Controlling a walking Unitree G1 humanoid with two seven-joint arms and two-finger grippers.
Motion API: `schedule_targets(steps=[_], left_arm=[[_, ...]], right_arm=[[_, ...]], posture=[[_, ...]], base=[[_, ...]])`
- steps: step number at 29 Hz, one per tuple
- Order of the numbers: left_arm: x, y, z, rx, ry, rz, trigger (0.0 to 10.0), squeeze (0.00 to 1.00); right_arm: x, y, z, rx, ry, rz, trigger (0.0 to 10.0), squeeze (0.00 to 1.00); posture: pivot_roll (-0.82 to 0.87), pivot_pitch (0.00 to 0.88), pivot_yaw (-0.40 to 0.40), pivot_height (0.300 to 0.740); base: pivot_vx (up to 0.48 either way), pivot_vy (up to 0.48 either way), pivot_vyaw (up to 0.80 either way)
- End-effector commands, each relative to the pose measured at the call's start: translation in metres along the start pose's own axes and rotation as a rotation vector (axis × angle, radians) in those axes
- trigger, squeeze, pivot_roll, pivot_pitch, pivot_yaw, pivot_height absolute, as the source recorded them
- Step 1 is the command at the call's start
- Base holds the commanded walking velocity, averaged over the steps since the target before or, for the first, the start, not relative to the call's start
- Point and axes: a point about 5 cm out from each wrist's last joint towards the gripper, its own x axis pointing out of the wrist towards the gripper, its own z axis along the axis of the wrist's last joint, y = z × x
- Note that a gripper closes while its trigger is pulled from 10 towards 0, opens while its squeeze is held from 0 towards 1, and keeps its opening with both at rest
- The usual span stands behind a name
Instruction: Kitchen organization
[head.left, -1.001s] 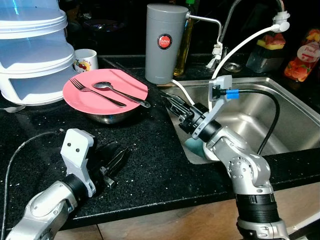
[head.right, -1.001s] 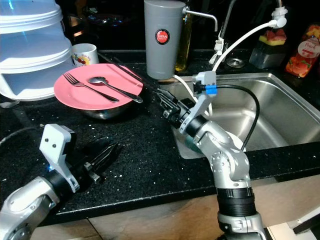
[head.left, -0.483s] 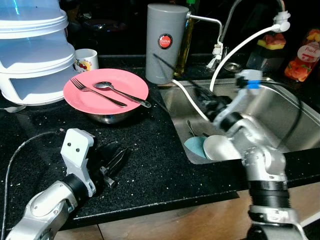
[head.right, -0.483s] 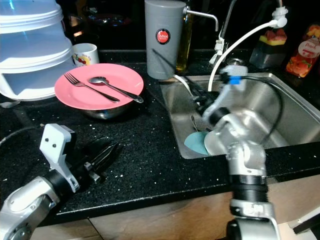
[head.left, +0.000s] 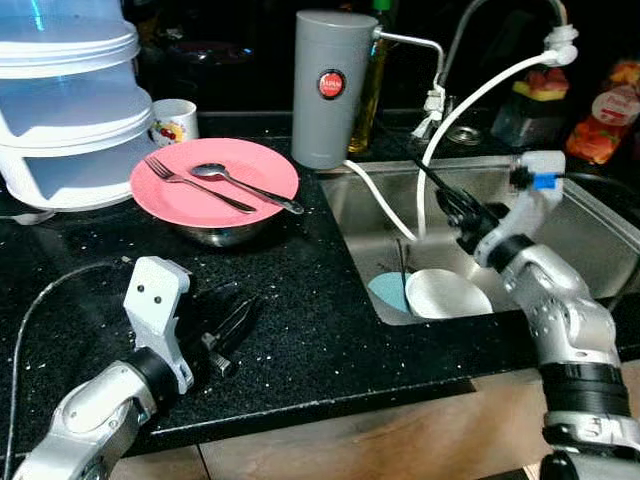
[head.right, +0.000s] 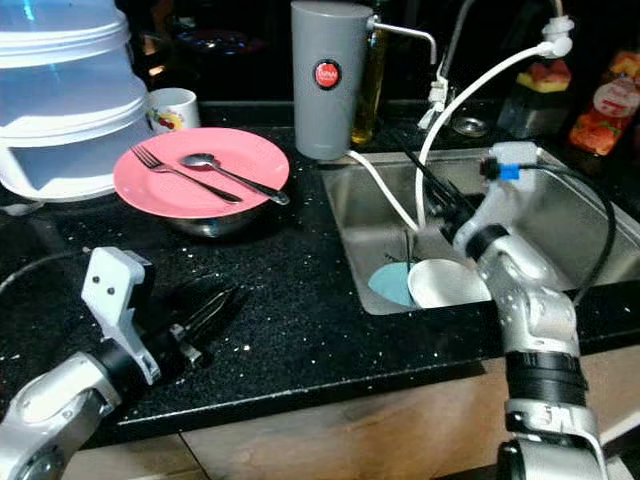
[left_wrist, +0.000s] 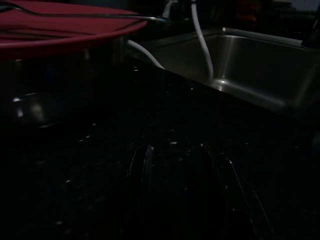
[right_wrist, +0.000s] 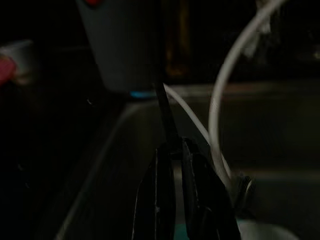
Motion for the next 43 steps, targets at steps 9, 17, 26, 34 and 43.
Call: schedule_targets(steps=[9, 17, 26, 34, 43], left_arm=[[0.000, -0.002, -0.003, -0.013, 0.011, -0.025, 10.0, 0.00], [0.015, -0.005, -0.002, 0.024, 0.056, -0.117, 10.0, 0.00], [0.047, -0.015, 0.004, 0.077, 0.076, -0.250, 10.0, 0.00], [0.068, -0.022, 0.003, 0.124, 0.136, -0.365, 10.0, 0.00], [0.117, -0.020, 0.019, 0.246, 0.214, -0.430, 10.0, 0.00]], right_arm=[[-0.016, -0.014, -0.010, -0.082, 0.096, 0.086, 3.6, 0.00], [-0.009, -0.014, -0.023, -0.294, 0.266, 0.077, 10.0, 0.00], [0.002, -0.007, -0.029, -0.408, 0.345, 0.031, 10.0, 0.00], [0.008, -0.002, -0.031, -0.442, 0.354, 0.004, 10.0, 0.00], [0.011, 0.003, -0.039, -0.490, 0.446, 0.011, 10.0, 0.00]], posture=[[-0.01, 0.073, -0.031, 0.740], [0.00, 0.070, -0.036, 0.740], [-0.01, 0.057, -0.025, 0.740], [0.00, 0.049, -0.034, 0.740], [0.00, 0.047, -0.037, 0.740]], base=[[0.000, 0.000, 0.00], [0.000, 0.000, 0.00], [0.000, 0.000, 0.00], [0.000, 0.000, 0.00], [0.000, 0.000, 0.00]])
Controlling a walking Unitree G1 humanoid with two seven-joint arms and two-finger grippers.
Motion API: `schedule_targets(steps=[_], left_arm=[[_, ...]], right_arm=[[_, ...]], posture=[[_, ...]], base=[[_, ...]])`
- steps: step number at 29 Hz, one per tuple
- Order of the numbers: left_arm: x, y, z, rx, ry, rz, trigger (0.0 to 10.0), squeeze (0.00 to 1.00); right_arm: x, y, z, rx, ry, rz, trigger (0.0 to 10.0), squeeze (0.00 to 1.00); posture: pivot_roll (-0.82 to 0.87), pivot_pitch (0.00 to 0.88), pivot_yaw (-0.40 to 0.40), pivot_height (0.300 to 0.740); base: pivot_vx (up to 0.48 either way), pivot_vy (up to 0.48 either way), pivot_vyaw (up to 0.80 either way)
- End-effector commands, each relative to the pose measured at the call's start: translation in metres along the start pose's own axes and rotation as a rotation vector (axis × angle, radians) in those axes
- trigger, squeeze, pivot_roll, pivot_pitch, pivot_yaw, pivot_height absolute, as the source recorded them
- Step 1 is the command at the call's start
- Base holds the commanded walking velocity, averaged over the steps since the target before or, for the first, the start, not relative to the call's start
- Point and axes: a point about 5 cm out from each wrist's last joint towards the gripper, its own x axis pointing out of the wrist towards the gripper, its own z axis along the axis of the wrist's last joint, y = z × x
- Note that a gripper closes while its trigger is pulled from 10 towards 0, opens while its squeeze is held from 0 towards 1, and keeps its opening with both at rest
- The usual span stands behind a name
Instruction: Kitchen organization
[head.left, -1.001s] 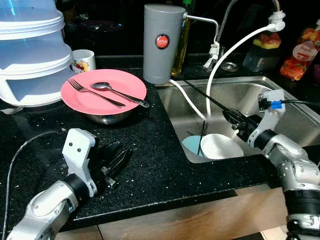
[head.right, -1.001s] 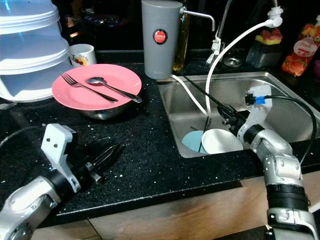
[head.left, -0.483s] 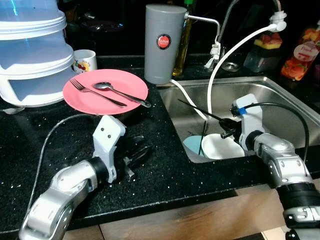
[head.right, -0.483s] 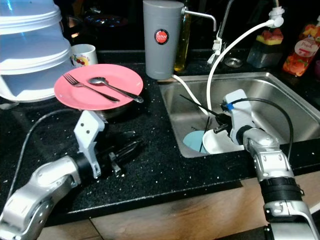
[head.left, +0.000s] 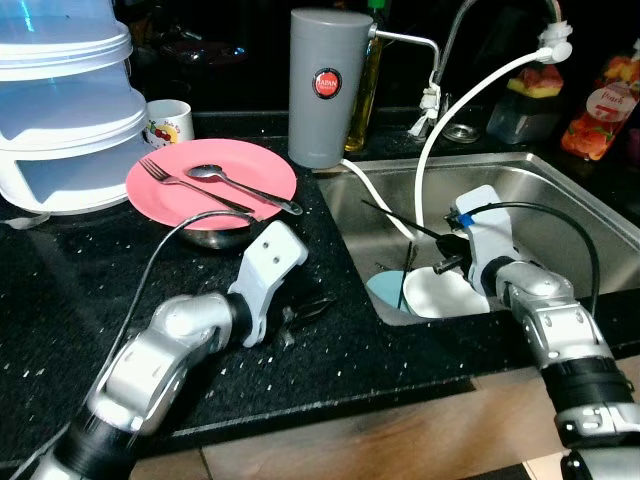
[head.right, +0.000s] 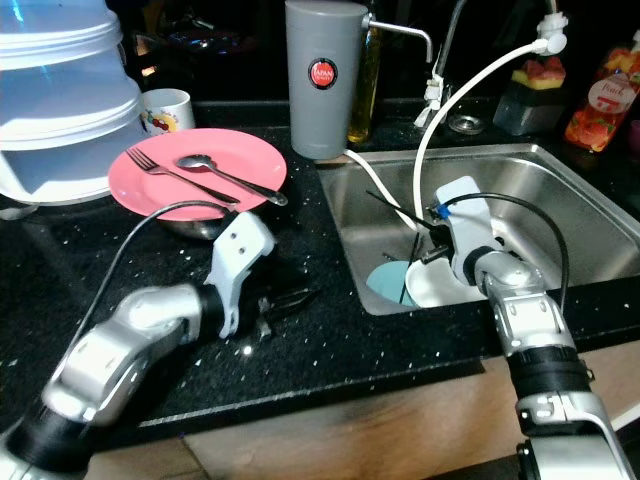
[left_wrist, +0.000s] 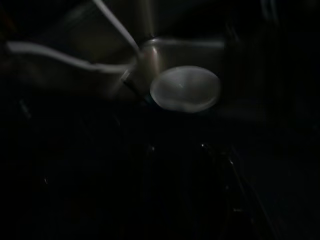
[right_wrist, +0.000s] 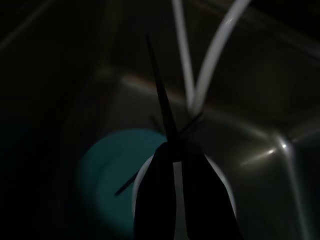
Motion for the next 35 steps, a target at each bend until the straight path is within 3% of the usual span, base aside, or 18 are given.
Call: schedule_targets(steps=[1, 9, 22, 23, 24, 25, 28, 29, 35], left_arm=[[0.010, 0.003, 0.005, 0.032, 0.012, -0.013, 10.0, 0.00], [0.026, 0.008, 0.029, 0.061, -0.076, -0.047, 10.0, 0.00], [0.029, 0.006, 0.034, 0.017, -0.115, -0.103, 10.0, 0.00], [0.029, 0.007, 0.034, 0.019, -0.114, -0.103, 10.0, 0.00], [0.029, 0.007, 0.034, 0.020, -0.115, -0.104, 10.0, 0.00], [0.029, 0.007, 0.035, 0.022, -0.116, -0.104, 10.0, 0.00], [0.029, 0.007, 0.035, 0.024, -0.118, -0.104, 10.0, 0.00], [0.030, 0.007, 0.037, 0.030, -0.130, -0.101, 10.0, 0.00], [0.030, 0.006, 0.039, 0.009, -0.189, -0.055, 10.0, 0.00]], right_arm=[[0.001, 0.002, -0.007, -0.003, 0.066, 0.018, 10.0, 0.00], [-0.002, 0.003, -0.014, -0.004, 0.111, 0.034, 10.0, 0.00], [0.000, 0.004, -0.011, 0.005, 0.123, 0.038, 10.0, 0.00], [0.001, 0.004, -0.010, 0.007, 0.122, 0.038, 10.0, 0.36], [0.001, 0.004, -0.010, 0.008, 0.122, 0.038, 10.0, 0.36], [0.001, 0.004, -0.010, 0.016, 0.120, 0.035, 10.0, 1.00], [0.001, 0.004, -0.010, 0.011, 0.118, 0.027, 10.0, 1.00], [0.001, 0.001, -0.009, 0.004, 0.110, -0.004, 10.0, 0.00], [0.001, -0.010, -0.001, 0.056, 0.050, -0.118, 10.0, 0.00]], posture=[[0.00, 0.050, -0.036, 0.740], [-0.01, 0.060, -0.027, 0.740], [0.00, 0.065, -0.034, 0.740], [0.00, 0.065, -0.034, 0.740], [0.00, 0.065, -0.034, 0.740], [0.00, 0.064, -0.033, 0.740], [0.00, 0.064, -0.033, 0.740], [0.00, 0.064, -0.031, 0.740], [0.00, 0.065, -0.027, 0.740]], base=[[0.000, 0.000, 0.00], [0.000, 0.000, 0.00], [0.000, 0.000, 0.00], [0.000, 0.000, 0.00], [0.000, 0.000, 0.00], [0.000, 0.000, 0.00], [0.000, 0.000, 0.00], [0.000, 0.000, 0.00], [0.000, 0.000, 0.00]])
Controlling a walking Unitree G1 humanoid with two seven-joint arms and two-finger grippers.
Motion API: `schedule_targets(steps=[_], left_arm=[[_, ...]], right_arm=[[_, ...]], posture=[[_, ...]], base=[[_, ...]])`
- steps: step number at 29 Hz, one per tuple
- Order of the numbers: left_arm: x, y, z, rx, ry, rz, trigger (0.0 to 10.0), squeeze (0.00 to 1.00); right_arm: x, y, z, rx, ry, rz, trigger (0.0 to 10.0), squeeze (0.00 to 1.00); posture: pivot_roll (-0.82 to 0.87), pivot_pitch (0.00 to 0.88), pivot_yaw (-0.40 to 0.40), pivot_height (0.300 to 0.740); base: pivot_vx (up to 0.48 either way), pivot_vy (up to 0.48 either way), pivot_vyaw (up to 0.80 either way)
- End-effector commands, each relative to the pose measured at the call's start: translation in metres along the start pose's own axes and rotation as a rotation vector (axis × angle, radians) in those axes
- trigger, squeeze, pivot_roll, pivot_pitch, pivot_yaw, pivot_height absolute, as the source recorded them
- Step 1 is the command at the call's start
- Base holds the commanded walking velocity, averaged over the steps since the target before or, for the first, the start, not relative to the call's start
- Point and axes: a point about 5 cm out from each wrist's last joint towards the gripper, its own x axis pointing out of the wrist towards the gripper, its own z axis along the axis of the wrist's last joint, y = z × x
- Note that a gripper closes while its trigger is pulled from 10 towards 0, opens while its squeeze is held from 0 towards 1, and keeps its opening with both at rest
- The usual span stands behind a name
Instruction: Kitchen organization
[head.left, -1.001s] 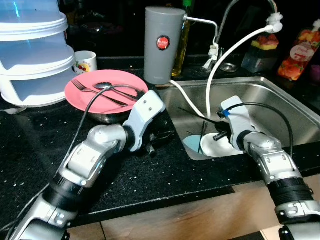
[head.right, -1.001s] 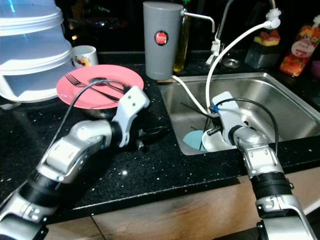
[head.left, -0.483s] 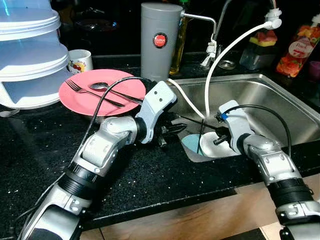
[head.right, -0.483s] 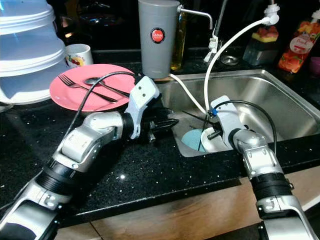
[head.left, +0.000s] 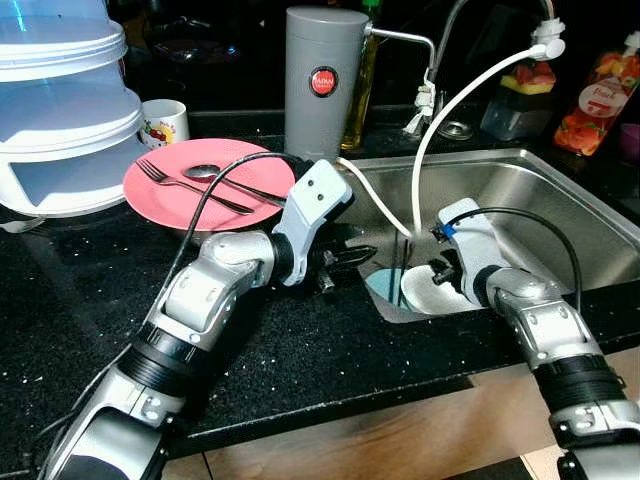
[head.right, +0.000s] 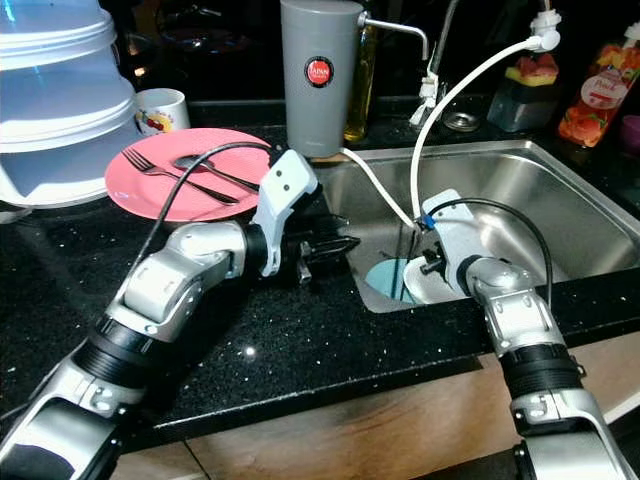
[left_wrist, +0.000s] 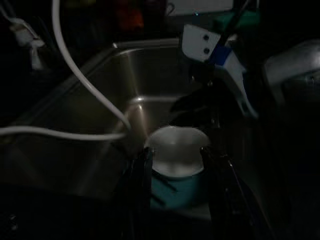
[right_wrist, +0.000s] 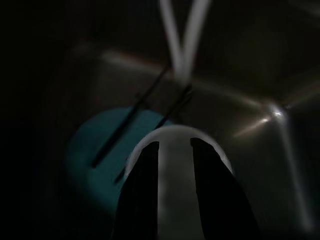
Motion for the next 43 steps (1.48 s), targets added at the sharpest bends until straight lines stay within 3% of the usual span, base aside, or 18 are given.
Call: schedule_targets(steps=[1, 2, 3, 4, 6, 10, 13, 14, 18, 25, 29, 36, 38, 43], left_arm=[[0.000, -0.002, 0.000, -0.011, -0.025, 0.025, 10.0, 0.00], [-0.001, -0.002, -0.001, -0.016, -0.032, 0.032, 10.0, 0.00], [-0.006, -0.004, -0.005, -0.047, -0.054, 0.079, 10.0, 0.00], [-0.006, -0.004, -0.005, -0.047, -0.054, 0.079, 10.0, 0.00], [-0.015, -0.007, -0.012, -0.109, -0.082, 0.137, 10.0, 0.00], [-0.027, -0.011, -0.020, -0.162, -0.106, 0.202, 10.0, 0.00], [-0.032, -0.014, -0.024, -0.183, -0.103, 0.218, 10.0, 0.00], [-0.040, -0.019, -0.030, -0.197, -0.084, 0.245, 10.0, 0.00], [-0.054, -0.025, -0.037, -0.214, -0.053, 0.303, 10.0, 0.00], [-0.065, -0.026, -0.042, -0.215, -0.029, 0.371, 10.0, 0.00], [-0.079, -0.020, -0.044, -0.202, -0.016, 0.485, 10.0, 0.00], [-0.091, -0.017, -0.046, -0.211, -0.018, 0.574, 10.0, 0.00], [-0.101, -0.017, -0.048, -0.198, -0.012, 0.614, 10.0, 0.00], [-0.105, -0.018, -0.049, -0.198, -0.006, 0.625, 10.0, 0.00]], right_arm=[[-0.001, -0.011, 0.006, 0.048, -0.049, -0.093, 10.0, 0.00], [-0.001, -0.014, 0.008, 0.067, -0.066, -0.128, 10.0, 0.00], [-0.004, -0.024, 0.021, 0.201, -0.179, -0.233, 10.0, 0.00], [-0.004, -0.024, 0.021, 0.201, -0.179, -0.233, 10.0, 0.00], [-0.009, -0.028, 0.033, 0.380, -0.312, -0.297, 10.0, 0.00], [-0.009, -0.018, 0.035, 0.481, -0.350, -0.272, 10.0, 0.00], [-0.008, -0.008, 0.034, 0.482, -0.345, -0.241, 10.0, 0.00], [-0.007, 0.007, 0.036, 0.490, -0.358, -0.198, 10.0, 0.00], [-0.006, 0.022, 0.040, 0.507, -0.388, -0.167, 10.0, 0.00], [-0.006, 0.026, 0.041, 0.516, -0.393, -0.157, 10.0, 0.00], [-0.007, 0.028, 0.043, 0.517, -0.398, -0.148, 10.0, 0.00], [-0.007, 0.033, 0.045, 0.508, -0.399, -0.132, 10.0, 0.00], [-0.008, 0.037, 0.047, 0.505, -0.402, -0.116, 10.0, 0.00], [-0.008, 0.038, 0.048, 0.503, -0.402, -0.107, 10.0, 0.00]], posture=[[0.00, 0.066, -0.026, 0.740], [0.00, 0.066, -0.026, 0.740], [0.00, 0.070, -0.024, 0.740], [0.00, 0.070, -0.024, 0.740], [0.00, 0.074, -0.018, 0.740], [0.00, 0.079, -0.012, 0.740], [0.00, 0.079, -0.012, 0.740], [0.00, 0.083, -0.007, 0.740], [0.00, 0.085, -0.003, 0.740], [0.01, 0.087, -0.003, 0.740], [0.01, 0.086, -0.007, 0.740], [0.01, 0.072, -0.013, 0.740], [0.01, 0.068, -0.015, 0.740], [0.02, 0.065, -0.019, 0.740]], base=[[0.000, 0.000, 0.00], [0.000, 0.000, 0.00], [0.000, 0.000, 0.00], [0.000, 0.000, 0.00], [0.000, 0.000, 0.00], [0.000, 0.000, 0.00], [0.000, 0.000, 0.00], [0.000, 0.000, 0.00], [0.000, 0.000, 0.00], [0.000, 0.000, 0.00], [0.000, -0.360, 0.00], [0.000, -0.206, 0.00], [0.000, 0.000, 0.00], [0.000, 0.000, 0.00]])
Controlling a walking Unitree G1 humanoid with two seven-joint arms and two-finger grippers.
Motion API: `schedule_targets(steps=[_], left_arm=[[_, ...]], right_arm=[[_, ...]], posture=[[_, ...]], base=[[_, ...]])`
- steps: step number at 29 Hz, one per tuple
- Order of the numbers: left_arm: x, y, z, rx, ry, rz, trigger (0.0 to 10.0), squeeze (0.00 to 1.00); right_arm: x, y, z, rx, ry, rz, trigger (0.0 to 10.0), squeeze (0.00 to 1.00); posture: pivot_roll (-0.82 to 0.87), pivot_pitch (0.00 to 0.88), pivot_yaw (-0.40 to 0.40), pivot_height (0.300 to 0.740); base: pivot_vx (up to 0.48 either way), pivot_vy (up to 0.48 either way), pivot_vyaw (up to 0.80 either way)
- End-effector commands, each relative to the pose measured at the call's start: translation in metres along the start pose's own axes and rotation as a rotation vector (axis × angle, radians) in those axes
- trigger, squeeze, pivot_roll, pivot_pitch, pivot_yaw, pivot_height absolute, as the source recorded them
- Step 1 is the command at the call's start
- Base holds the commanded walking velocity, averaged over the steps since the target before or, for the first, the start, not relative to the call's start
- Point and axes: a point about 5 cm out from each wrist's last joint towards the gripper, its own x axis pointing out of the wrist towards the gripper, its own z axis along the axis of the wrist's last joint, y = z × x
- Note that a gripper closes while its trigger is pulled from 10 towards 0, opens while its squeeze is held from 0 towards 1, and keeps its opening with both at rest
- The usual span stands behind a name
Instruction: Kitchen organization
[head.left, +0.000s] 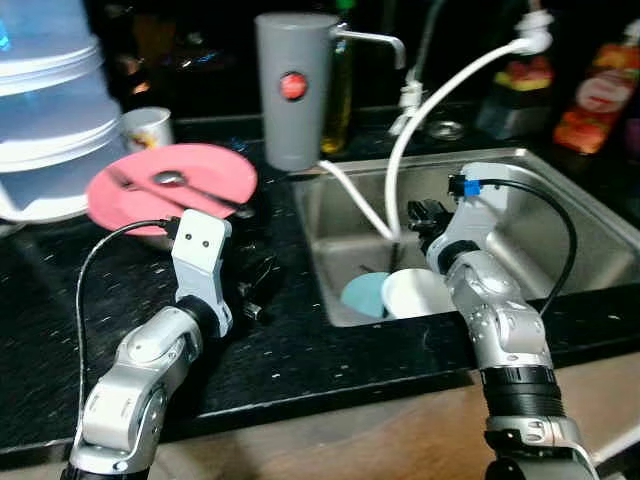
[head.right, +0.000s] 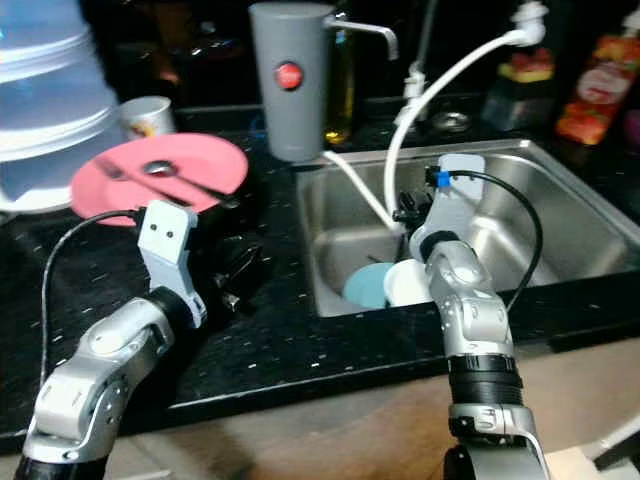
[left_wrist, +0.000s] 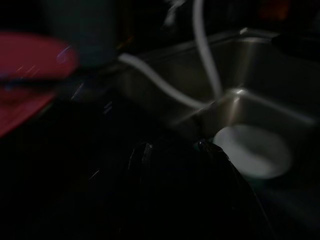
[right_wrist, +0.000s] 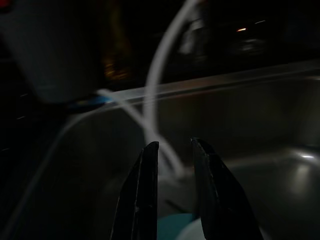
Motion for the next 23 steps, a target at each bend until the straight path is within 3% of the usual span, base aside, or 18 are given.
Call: schedule_targets(steps=[1, 11, 14, 20, 22, 23], left_arm=[[-0.008, 0.005, -0.004, 0.011, 0.023, 0.032, 10.0, 0.00], [-0.021, 0.007, -0.013, 0.054, 0.091, 0.069, 10.0, 0.00], [-0.030, 0.018, -0.021, 0.115, 0.156, 0.158, 10.0, 0.00], [-0.037, 0.024, -0.021, 0.119, 0.149, 0.221, 10.0, 0.00], [-0.042, 0.028, -0.021, 0.127, 0.142, 0.259, 10.0, 0.00], [-0.042, 0.028, -0.021, 0.127, 0.142, 0.259, 10.0, 0.00]], right_arm=[[-0.001, 0.008, -0.003, 0.008, 0.019, 0.027, 10.0, 0.00], [-0.001, 0.018, -0.001, 0.033, 0.021, 0.096, 10.0, 0.00], [-0.002, 0.034, 0.002, 0.077, 0.013, 0.223, 10.0, 0.00], [-0.004, 0.049, 0.007, 0.162, 0.003, 0.338, 10.0, 0.00], [-0.007, 0.062, 0.009, 0.191, 0.008, 0.452, 10.0, 0.00], [-0.007, 0.062, 0.009, 0.191, 0.008, 0.452, 10.0, 0.00]], posture=[[0.01, 0.064, -0.021, 0.740], [0.01, 0.062, -0.025, 0.740], [0.02, 0.073, -0.031, 0.740], [0.02, 0.079, -0.034, 0.740], [0.01, 0.085, -0.035, 0.740], [0.01, 0.085, -0.035, 0.740]], base=[[0.000, 0.000, 0.00], [0.000, 0.000, 0.00], [0.000, 0.000, 0.00], [0.000, 0.000, 0.00], [0.000, 0.000, 0.00], [0.000, 0.000, 0.00]])
